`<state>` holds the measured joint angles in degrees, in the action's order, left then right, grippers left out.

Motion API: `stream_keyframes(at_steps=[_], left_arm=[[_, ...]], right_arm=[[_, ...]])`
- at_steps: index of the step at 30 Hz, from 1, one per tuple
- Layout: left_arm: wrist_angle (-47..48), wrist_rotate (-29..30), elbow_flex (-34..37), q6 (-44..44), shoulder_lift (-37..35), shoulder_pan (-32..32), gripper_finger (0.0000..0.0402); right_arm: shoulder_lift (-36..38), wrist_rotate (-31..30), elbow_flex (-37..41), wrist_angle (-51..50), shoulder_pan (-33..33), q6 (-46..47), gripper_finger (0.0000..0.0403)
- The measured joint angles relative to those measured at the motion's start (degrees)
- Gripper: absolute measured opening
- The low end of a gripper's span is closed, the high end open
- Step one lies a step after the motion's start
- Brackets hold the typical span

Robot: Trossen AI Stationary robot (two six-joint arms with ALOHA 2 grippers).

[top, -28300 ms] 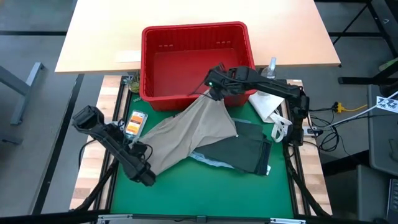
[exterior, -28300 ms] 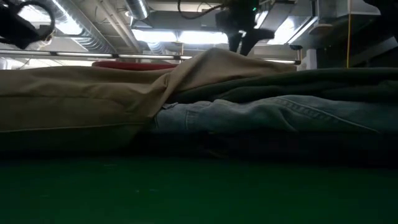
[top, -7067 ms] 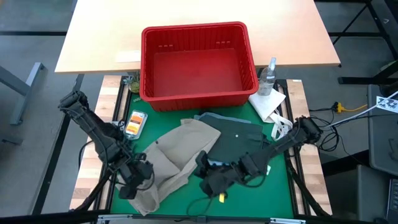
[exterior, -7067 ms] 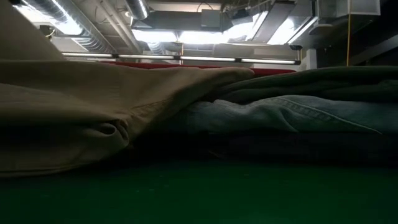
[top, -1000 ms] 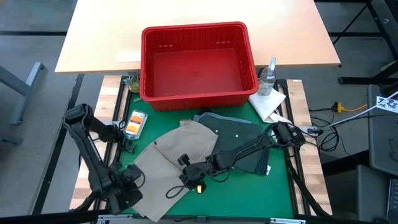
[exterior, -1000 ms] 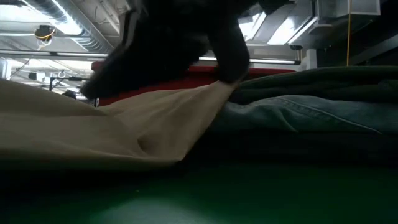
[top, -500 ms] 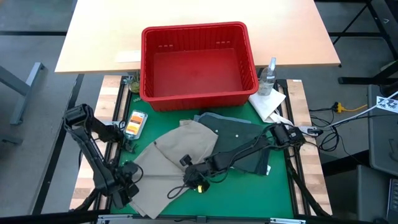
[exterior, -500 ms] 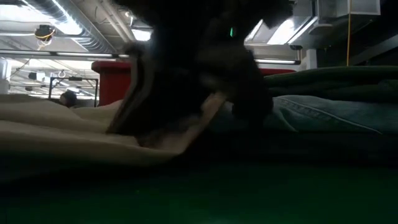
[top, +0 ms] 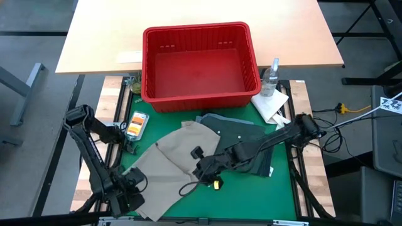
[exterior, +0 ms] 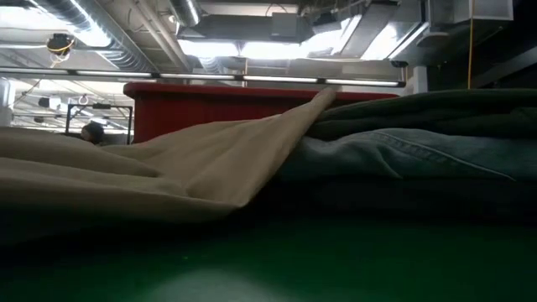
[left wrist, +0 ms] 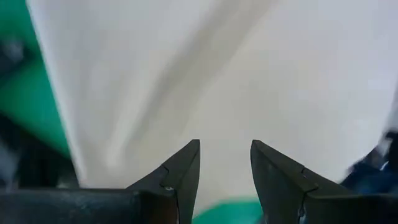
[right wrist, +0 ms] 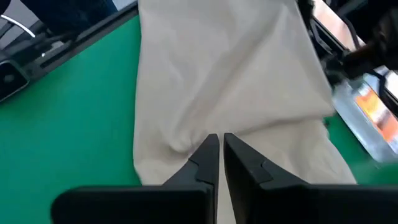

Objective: Fold laundry
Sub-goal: Fold the beige shorts

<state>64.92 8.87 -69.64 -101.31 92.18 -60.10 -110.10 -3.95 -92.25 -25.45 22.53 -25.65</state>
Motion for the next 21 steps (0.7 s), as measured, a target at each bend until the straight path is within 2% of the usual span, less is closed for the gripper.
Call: stream_keyframes(at_steps=[4,8,12,15,21], left_arm=[[-0.61,8.72,-1.54,3.18,-0.02,2.36,0.0137],[-1.50,16.97,-1.75,12.14,-0.02,6.17,0.0137],[-1.44,20.06,-1.75,23.30,-0.02,11.33,0.0137],[-1.41,20.37,-1.75,32.25,-0.02,16.01,0.0138],[-1.39,20.10,-1.75,47.44,-0.02,25.46,0.0138]], right_arm=[[3.53,-0.28,0.00,-3.37,-0.07,0.31,0.0026],[5.14,-1.53,0.00,-3.11,-0.07,2.77,0.0026],[5.27,-1.47,0.00,-3.69,-0.45,6.57,0.0033],[5.27,-1.61,0.00,-4.62,-0.73,9.60,0.0063],[5.27,-2.04,0.04,-7.84,-2.86,15.85,0.0164]])
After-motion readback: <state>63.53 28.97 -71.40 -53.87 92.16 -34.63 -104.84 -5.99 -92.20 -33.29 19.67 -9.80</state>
